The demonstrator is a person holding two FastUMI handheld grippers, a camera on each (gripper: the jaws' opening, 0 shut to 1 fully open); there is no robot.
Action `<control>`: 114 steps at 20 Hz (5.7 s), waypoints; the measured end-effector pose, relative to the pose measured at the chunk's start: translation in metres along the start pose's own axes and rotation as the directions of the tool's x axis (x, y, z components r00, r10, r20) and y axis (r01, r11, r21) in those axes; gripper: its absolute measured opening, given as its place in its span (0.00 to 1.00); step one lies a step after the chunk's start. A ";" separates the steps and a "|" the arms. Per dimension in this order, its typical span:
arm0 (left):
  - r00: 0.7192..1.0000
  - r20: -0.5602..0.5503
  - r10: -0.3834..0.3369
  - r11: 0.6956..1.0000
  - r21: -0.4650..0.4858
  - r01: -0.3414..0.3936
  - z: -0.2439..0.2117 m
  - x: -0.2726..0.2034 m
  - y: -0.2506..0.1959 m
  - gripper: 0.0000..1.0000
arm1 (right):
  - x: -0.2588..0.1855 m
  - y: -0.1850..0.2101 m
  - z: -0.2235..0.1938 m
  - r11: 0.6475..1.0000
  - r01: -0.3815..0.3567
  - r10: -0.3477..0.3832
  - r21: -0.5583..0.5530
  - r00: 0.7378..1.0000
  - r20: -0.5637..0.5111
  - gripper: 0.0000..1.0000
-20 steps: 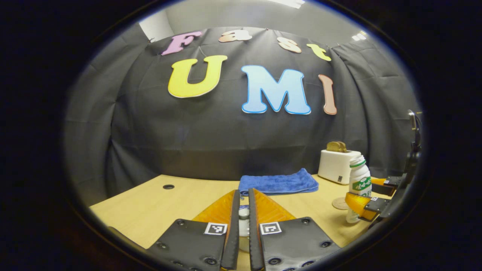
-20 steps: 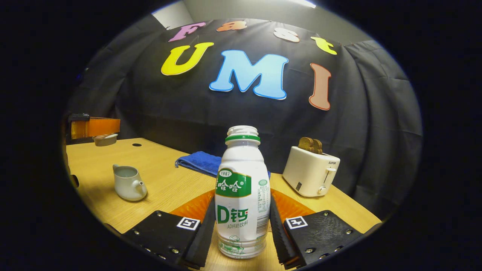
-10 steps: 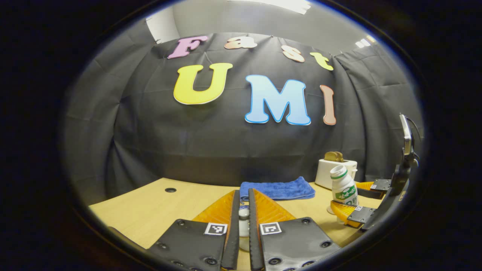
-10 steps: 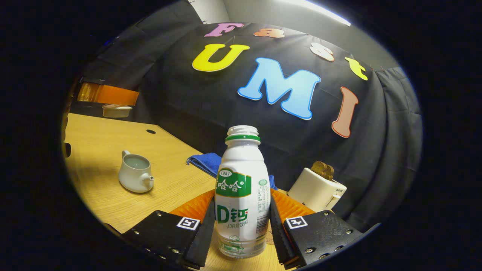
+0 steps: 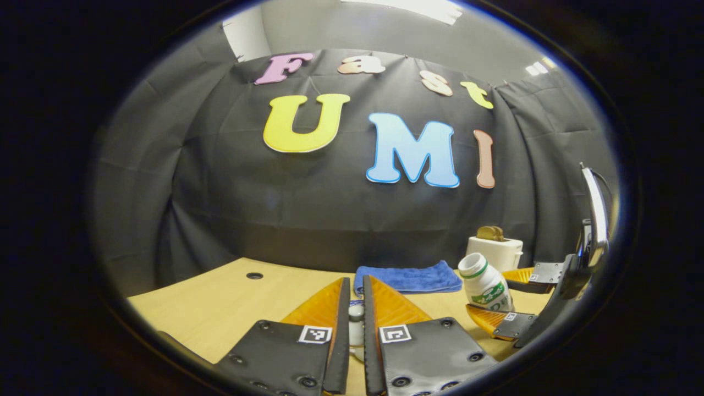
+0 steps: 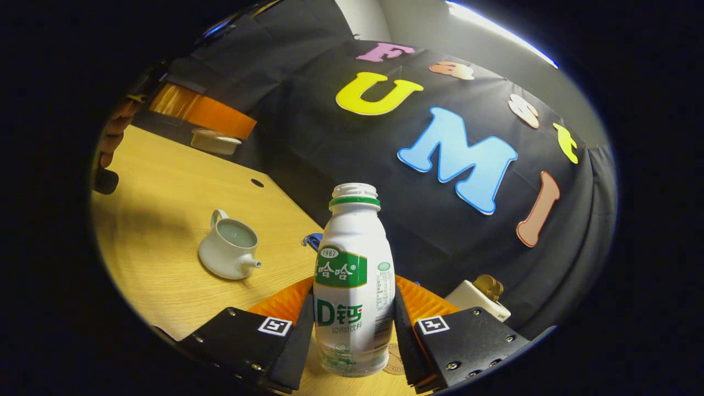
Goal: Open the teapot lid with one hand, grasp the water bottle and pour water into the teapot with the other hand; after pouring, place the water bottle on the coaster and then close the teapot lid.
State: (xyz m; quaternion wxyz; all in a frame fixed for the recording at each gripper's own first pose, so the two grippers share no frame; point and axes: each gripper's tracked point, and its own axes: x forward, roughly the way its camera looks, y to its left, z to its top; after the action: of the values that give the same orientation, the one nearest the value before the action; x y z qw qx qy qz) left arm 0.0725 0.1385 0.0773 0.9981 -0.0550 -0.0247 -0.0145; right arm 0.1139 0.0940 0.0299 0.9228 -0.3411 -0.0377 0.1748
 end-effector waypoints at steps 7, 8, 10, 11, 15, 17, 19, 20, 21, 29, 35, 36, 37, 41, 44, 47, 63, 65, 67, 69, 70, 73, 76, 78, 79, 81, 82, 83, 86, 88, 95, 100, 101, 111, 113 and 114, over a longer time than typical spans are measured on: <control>1.000 0.001 0.025 1.000 -0.020 -0.025 -0.001 -0.012 0.020 0.22 | 0.015 0.031 0.001 0.975 -0.121 0.120 -0.188 0.993 -0.019 0.68; 0.999 0.002 0.032 0.999 -0.020 -0.032 -0.002 -0.014 0.024 0.17 | 0.017 0.035 0.001 0.968 -0.137 0.135 -0.212 0.991 -0.024 0.68; 0.999 0.003 0.044 0.999 -0.023 -0.044 -0.002 -0.017 0.033 0.17 | 0.021 0.044 0.000 0.952 -0.169 0.164 -0.256 0.986 -0.039 0.68; 0.999 0.004 0.051 0.998 -0.027 -0.050 -0.003 -0.018 0.038 0.17 | 0.025 0.048 -0.002 0.943 -0.182 0.176 -0.279 0.983 -0.049 0.69; 0.997 0.001 0.074 0.996 -0.049 -0.074 -0.009 -0.023 0.055 0.17 | 0.031 0.056 -0.008 0.897 -0.229 0.208 -0.378 0.973 -0.096 0.69; 0.997 -0.005 0.078 0.995 -0.060 -0.078 -0.013 -0.024 0.061 0.17 | 0.032 0.059 -0.009 0.871 -0.244 0.218 -0.427 0.970 -0.109 0.69; 0.997 -0.010 0.081 0.994 -0.068 -0.081 -0.016 -0.024 0.064 0.17 | 0.034 0.061 -0.008 0.848 -0.256 0.227 -0.464 0.967 -0.118 0.69; 0.997 -0.012 0.083 0.994 -0.068 -0.083 -0.018 -0.025 0.066 0.17 | 0.034 0.060 -0.008 0.837 -0.258 0.226 -0.483 0.966 -0.123 0.69; 0.996 -0.014 0.083 0.994 -0.068 -0.083 -0.019 -0.025 0.068 0.17 | 0.035 0.060 -0.007 0.824 -0.259 0.226 -0.504 0.966 -0.126 0.69; 0.997 -0.018 0.081 0.994 -0.067 -0.082 -0.021 -0.024 0.072 0.22 | 0.039 0.045 -0.007 0.726 -0.263 0.207 -0.636 0.965 -0.162 0.69; 0.996 -0.025 0.081 0.994 -0.065 -0.083 -0.024 -0.027 0.074 0.22 | 0.040 0.039 -0.004 0.660 -0.257 0.192 -0.706 0.966 -0.173 0.69; 0.996 -0.026 0.081 0.994 -0.064 -0.083 -0.024 -0.027 0.075 0.17 | 0.039 0.038 -0.002 0.647 -0.254 0.188 -0.719 0.967 -0.172 0.69; 0.996 -0.027 0.081 0.995 -0.064 -0.083 -0.023 -0.028 0.075 0.22 | 0.040 0.037 -0.001 0.631 -0.250 0.182 -0.734 0.968 -0.172 0.69; 0.996 -0.034 0.078 0.995 -0.064 -0.080 -0.027 -0.027 0.074 0.22 | 0.041 0.035 0.000 0.574 -0.253 0.174 -0.778 0.967 -0.186 0.69; 0.996 -0.034 0.079 0.995 -0.062 -0.081 -0.028 -0.028 0.074 0.22 | 0.043 0.032 0.002 0.544 -0.251 0.169 -0.801 0.967 -0.189 0.69; 0.996 -0.038 0.077 0.995 -0.059 -0.079 -0.028 -0.028 0.075 0.22 | 0.043 0.031 0.005 0.507 -0.237 0.159 -0.829 0.971 -0.180 0.69; 0.997 -0.044 0.063 0.997 -0.051 -0.065 -0.027 -0.027 0.069 0.22 | 0.042 0.017 0.024 0.433 -0.180 0.132 -0.883 0.982 -0.136 0.69; 0.997 -0.045 0.063 0.997 -0.049 -0.065 -0.026 -0.027 0.068 0.22 | 0.042 0.015 0.025 0.422 -0.176 0.128 -0.890 0.983 -0.134 0.69; 0.997 -0.045 0.062 0.997 -0.052 -0.064 -0.027 -0.028 0.069 0.17 | 0.043 0.014 0.026 0.414 -0.170 0.126 -0.894 0.984 -0.129 0.69; 0.997 -0.051 0.062 0.997 -0.051 -0.065 -0.030 -0.028 0.070 0.22 | 0.041 0.018 0.027 0.406 -0.166 0.126 -0.899 0.984 -0.124 0.69; 0.997 -0.054 0.061 0.997 -0.051 -0.064 -0.031 -0.028 0.069 0.22 | 0.040 0.018 0.026 0.397 -0.161 0.126 -0.904 0.985 -0.120 0.69; 0.997 -0.056 0.061 0.997 -0.052 -0.064 -0.032 -0.028 0.069 0.22 | 0.040 0.018 0.028 0.366 -0.153 0.129 -0.918 0.985 -0.112 0.69; 0.996 -0.060 0.061 0.997 -0.052 -0.064 -0.034 -0.028 0.070 0.18 | 0.042 0.019 0.029 0.354 -0.162 0.140 -0.921 0.983 -0.119 0.68; 0.996 -0.062 0.060 0.997 -0.051 -0.063 -0.035 -0.029 0.070 0.17 | 0.041 0.020 0.029 0.347 -0.161 0.143 -0.924 0.983 -0.117 0.69; 0.996 -0.063 0.059 0.997 -0.052 -0.062 -0.035 -0.029 0.070 0.22 | 0.041 0.021 0.029 0.343 -0.161 0.145 -0.926 0.983 -0.117 0.69; 0.996 -0.066 0.057 0.997 -0.053 -0.060 -0.037 -0.029 0.069 0.22 | 0.041 0.022 0.030 0.323 -0.159 0.149 -0.933 0.982 -0.116 0.69; 0.996 -0.066 0.057 0.997 -0.051 -0.061 -0.038 -0.029 0.070 0.22 | 0.040 0.022 0.031 0.309 -0.155 0.152 -0.938 0.982 -0.112 0.69; 0.996 -0.066 0.058 0.997 -0.050 -0.061 -0.037 -0.029 0.070 0.22 | 0.039 0.022 0.032 0.298 -0.150 0.154 -0.943 0.982 -0.108 0.69; 0.996 -0.065 0.060 0.997 -0.048 -0.063 -0.037 -0.029 0.071 0.22 | 0.039 0.022 0.032 0.286 -0.148 0.156 -0.947 0.982 -0.106 0.69; 0.996 -0.064 0.062 0.997 -0.049 -0.066 -0.036 -0.030 0.072 0.22 | 0.040 0.022 0.033 0.282 -0.143 0.157 -0.949 0.982 -0.101 0.69; 0.996 -0.062 0.062 0.997 -0.046 -0.065 -0.034 -0.032 0.071 0.22 | 0.042 0.022 0.034 0.288 -0.115 0.164 -0.951 0.984 -0.069 0.69; 0.996 -0.064 0.067 0.996 -0.049 -0.070 -0.034 -0.031 0.072 0.22 | 0.043 0.021 0.035 0.328 -0.091 0.166 -0.940 0.985 -0.038 0.69; 0.996 -0.065 0.066 0.996 -0.048 -0.069 -0.034 -0.032 0.071 0.22 | 0.042 0.021 0.034 0.332 -0.087 0.168 -0.939 0.985 -0.032 0.69; 0.999 -0.041 -0.012 0.989 -0.149 0.006 -0.034 -0.023 0.057 0.22 | 0.043 0.022 0.045 0.521 -0.049 0.184 -0.852 0.981 0.056 0.68; 0.999 -0.039 -0.028 0.988 -0.156 0.021 -0.035 -0.017 0.054 0.22 | 0.039 0.018 0.050 0.600 -0.025 0.173 -0.800 0.980 0.099 0.68; 0.998 -0.039 -0.040 0.987 -0.160 0.033 -0.035 -0.015 0.051 0.22 | 0.036 0.015 0.051 0.645 -0.016 0.164 -0.764 0.979 0.118 0.69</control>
State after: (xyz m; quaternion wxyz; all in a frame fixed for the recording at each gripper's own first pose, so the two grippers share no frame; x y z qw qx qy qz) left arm 0.0608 0.1861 0.0359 0.9904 -0.1336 -0.0032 -0.0358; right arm 0.1336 0.1484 0.0571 0.6781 -0.6805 -0.1719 0.2182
